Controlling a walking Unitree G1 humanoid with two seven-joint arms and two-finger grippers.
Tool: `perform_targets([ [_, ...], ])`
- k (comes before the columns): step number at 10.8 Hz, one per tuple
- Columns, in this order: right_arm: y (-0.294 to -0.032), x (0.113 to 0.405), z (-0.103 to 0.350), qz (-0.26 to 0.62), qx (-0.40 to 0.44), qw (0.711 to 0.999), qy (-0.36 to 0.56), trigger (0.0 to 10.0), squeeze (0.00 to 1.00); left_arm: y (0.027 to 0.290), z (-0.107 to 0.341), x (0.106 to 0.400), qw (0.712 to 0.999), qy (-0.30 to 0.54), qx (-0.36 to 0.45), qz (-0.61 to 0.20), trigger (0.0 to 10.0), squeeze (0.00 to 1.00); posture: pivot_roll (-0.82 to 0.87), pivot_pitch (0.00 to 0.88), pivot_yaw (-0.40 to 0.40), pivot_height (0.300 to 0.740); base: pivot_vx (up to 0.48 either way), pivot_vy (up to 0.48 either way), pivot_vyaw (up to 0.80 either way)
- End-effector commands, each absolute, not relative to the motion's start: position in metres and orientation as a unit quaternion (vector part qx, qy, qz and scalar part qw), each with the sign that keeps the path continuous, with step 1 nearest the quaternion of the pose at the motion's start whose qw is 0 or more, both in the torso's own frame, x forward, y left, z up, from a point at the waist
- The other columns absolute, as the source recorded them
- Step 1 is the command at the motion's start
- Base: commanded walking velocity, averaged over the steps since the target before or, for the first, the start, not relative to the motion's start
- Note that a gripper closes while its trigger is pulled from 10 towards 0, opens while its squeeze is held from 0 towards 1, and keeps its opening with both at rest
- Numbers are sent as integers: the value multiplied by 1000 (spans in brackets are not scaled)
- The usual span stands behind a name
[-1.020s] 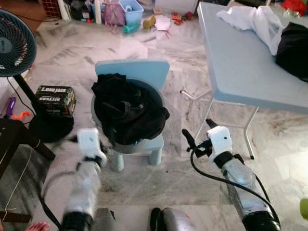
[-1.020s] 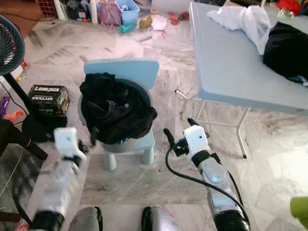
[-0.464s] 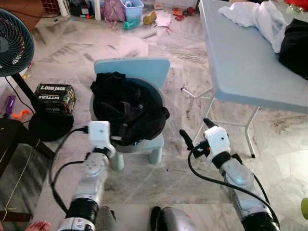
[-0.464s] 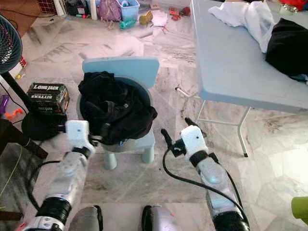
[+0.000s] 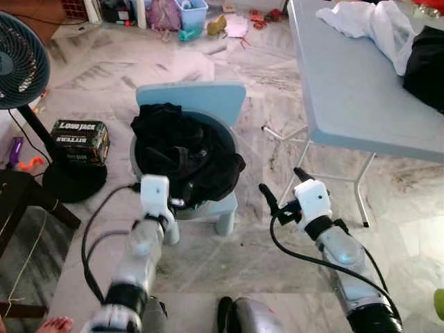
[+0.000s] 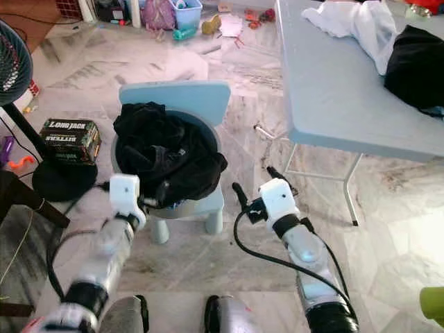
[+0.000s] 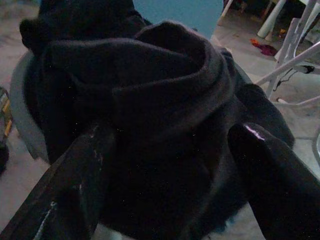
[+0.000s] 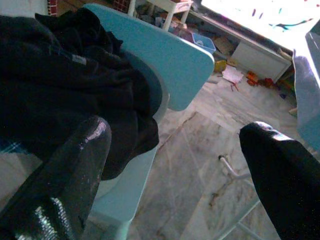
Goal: Hang hanger
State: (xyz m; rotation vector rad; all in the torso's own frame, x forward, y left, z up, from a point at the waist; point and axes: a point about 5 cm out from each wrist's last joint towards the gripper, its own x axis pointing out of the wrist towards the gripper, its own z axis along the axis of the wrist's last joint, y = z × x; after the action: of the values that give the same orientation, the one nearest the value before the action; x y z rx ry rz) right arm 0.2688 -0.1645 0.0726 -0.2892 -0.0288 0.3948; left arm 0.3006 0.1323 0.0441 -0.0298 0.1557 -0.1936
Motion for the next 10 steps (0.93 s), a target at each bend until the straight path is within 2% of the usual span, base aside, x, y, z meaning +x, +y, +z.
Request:
perform_targets([
  [1, -166, 266, 71, 198, -150, 969, -11, 10000, 0, 131, 43, 302, 992, 81, -13, -99, 10000, 0, -3, 175, -118, 740, 0, 0, 0],
  [4, -170, 266, 73, 195, -159, 968, -13, 10000, 0, 132, 50, 309, 993, 61, -14, -101, 10000, 0, -16, 175, -123, 740, 0, 0, 0],
  [5, -169, 266, 73, 196, -162, 967, -13, 10000, 0, 129, 49, 310, 991, 63, -18, -114, 3451, 0, -17, 177, -126, 740, 0, 0, 0],
  [6, -167, 267, 74, 198, -165, 966, -16, 10000, 0, 126, 49, 310, 989, 59, -29, -132, 0, 0, -17, 178, -127, 740, 0, 0, 0],
  [10, -168, 269, 75, 198, -170, 965, -17, 10000, 0, 127, 47, 310, 989, 63, -43, -125, 0, 0, -17, 174, -126, 740, 0, 0, 0],
])
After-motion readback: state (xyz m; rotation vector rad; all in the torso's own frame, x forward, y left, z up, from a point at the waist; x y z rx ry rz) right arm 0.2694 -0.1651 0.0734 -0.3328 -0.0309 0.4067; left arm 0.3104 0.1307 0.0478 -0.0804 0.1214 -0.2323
